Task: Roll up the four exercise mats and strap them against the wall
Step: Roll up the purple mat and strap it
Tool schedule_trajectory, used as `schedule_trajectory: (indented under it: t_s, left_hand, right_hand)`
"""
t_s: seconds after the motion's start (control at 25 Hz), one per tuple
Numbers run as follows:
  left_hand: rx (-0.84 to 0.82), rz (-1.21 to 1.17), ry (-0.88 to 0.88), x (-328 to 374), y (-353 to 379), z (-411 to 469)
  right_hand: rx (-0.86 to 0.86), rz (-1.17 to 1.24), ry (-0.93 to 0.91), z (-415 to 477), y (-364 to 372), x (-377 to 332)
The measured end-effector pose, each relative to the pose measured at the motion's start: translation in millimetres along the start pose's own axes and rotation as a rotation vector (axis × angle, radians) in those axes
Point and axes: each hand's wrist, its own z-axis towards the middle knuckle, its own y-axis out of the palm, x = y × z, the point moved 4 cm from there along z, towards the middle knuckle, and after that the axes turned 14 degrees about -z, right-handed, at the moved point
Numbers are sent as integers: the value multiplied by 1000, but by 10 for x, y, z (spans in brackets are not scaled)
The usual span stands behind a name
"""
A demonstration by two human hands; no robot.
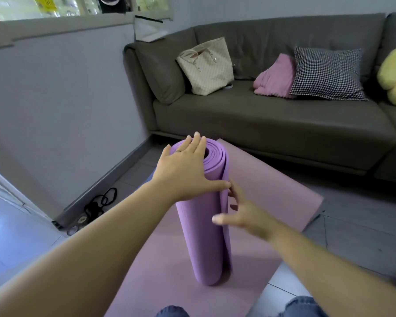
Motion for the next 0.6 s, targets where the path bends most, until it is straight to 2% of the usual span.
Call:
schedule_trajectory:
  t_s: [0.12, 0.24, 0.32, 0.48, 0.6]
  left_hand:
    - [7, 11, -2, -19, 14, -2]
    - [14, 7, -15, -47, 9, 35]
    - [21, 13, -5, -16, 23, 68]
    - [30, 26, 5, 24, 36, 112]
    - [32, 9, -28, -42, 10, 100]
  right_hand:
    - [200, -346, -12, 91, 237, 335]
    - [242, -340, 7, 209, 274, 459]
    - [250, -303, 101, 235, 217, 527]
    - [71, -586, 406, 227, 301, 656]
    - [-94, -786, 536, 270, 301, 621]
